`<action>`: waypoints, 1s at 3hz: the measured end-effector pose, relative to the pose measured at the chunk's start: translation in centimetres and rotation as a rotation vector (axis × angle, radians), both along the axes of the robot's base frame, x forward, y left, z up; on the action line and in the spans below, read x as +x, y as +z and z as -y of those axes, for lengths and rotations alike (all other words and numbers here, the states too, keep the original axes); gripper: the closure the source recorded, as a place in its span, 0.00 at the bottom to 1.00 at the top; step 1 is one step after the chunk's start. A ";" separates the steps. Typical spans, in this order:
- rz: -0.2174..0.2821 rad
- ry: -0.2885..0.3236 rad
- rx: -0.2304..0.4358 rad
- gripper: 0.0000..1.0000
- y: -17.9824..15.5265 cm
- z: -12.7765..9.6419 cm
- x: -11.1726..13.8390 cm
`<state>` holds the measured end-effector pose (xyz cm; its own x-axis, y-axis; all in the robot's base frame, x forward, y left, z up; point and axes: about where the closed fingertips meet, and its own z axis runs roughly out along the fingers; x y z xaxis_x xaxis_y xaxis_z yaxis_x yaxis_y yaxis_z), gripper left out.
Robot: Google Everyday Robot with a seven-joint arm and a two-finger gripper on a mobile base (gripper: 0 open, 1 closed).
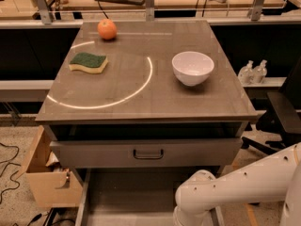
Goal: Open middle drawer
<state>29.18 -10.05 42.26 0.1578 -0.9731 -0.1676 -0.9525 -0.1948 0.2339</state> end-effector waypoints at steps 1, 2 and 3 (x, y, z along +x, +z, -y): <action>-0.002 0.000 0.000 0.59 0.0 0.0 -0.1; -0.004 0.001 -0.001 0.35 -0.1 0.1 -0.2; -0.006 0.001 -0.001 0.12 -0.1 0.1 -0.3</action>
Offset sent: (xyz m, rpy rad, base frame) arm -0.0008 -0.0003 -0.0003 -0.0004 0.0016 0.0003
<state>28.91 -10.14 42.14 0.1581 -0.9732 -0.1671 -0.9510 -0.1956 0.2395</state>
